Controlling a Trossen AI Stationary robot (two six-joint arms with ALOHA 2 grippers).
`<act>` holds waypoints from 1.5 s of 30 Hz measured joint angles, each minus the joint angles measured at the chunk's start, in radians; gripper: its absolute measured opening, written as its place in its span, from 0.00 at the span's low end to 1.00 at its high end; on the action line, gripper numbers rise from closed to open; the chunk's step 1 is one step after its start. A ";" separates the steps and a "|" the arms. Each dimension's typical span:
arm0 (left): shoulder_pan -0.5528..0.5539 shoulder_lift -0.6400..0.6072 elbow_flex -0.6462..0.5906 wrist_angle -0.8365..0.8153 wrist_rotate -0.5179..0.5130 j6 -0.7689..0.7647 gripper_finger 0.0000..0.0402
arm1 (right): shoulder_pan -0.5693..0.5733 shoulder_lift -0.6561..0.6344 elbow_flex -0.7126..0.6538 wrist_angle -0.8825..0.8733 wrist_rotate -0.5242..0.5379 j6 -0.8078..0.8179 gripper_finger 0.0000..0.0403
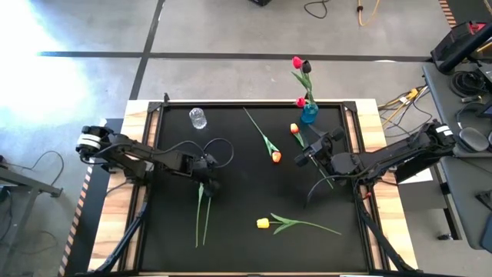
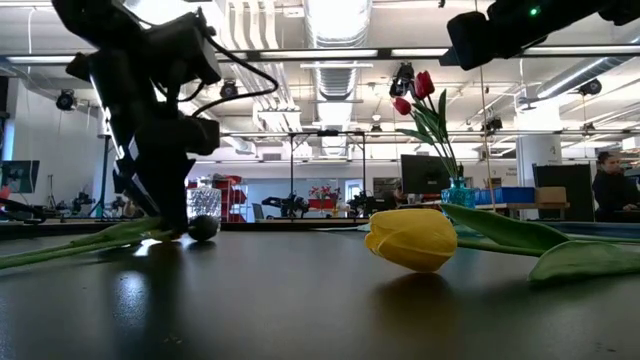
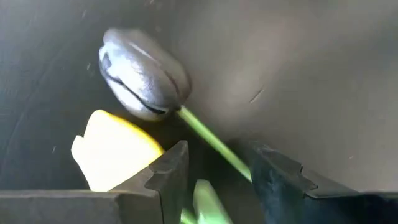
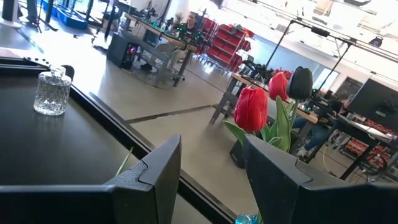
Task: Sort flowers into vase by color
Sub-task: Put the black tulip into the blue vase
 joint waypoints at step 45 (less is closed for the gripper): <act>0.016 -0.201 -0.057 1.242 0.201 0.829 0.00 | 0.060 0.286 0.124 0.256 -0.693 0.141 0.41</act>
